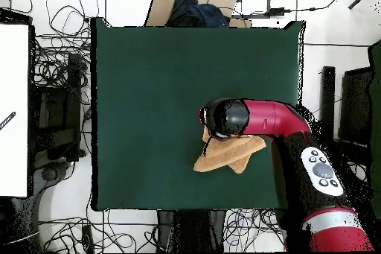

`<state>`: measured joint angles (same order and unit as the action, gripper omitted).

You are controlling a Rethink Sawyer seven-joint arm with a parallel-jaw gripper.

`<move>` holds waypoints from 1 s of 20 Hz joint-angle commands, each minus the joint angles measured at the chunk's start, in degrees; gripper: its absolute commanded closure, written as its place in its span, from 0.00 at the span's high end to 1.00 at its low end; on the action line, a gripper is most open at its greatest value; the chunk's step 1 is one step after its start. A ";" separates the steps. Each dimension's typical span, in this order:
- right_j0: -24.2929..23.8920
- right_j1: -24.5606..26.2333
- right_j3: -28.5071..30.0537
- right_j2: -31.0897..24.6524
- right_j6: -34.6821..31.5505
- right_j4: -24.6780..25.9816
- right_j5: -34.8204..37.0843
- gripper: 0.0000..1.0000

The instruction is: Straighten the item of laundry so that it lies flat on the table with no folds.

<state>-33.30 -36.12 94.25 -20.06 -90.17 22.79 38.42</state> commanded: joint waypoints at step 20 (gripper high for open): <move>2.71 9.86 -5.13 -1.41 -2.16 -2.52 1.39 1.00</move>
<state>-30.73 -31.22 90.68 -20.06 -90.17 21.45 38.42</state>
